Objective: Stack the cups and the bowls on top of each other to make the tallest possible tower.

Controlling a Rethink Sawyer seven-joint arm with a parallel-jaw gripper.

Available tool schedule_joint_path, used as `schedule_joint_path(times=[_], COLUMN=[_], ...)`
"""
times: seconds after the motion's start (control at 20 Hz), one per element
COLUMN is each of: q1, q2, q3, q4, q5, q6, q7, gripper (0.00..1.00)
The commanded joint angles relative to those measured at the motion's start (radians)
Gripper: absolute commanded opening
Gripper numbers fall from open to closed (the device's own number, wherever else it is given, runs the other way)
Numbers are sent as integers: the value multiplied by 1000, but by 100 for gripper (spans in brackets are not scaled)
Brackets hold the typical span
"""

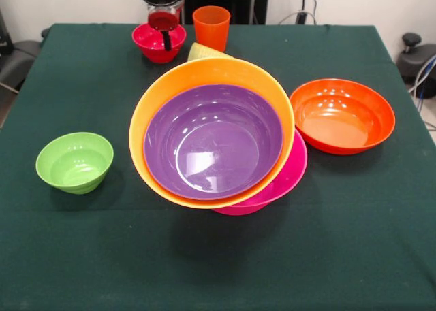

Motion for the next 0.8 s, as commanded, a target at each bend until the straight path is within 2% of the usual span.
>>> schedule_joint_path(times=[0.05,0.3,0.45,0.8], q1=[-45,-68,-97,-152], q2=[12,18,51,137], q3=[172,176,190,219], q4=[-50,-63,-102,-160], q5=[-173,-200,-221,-285], q6=[-109,-105,-91,-128], q7=[-191,-128,-123,-114], gripper=[100,100,100,100])
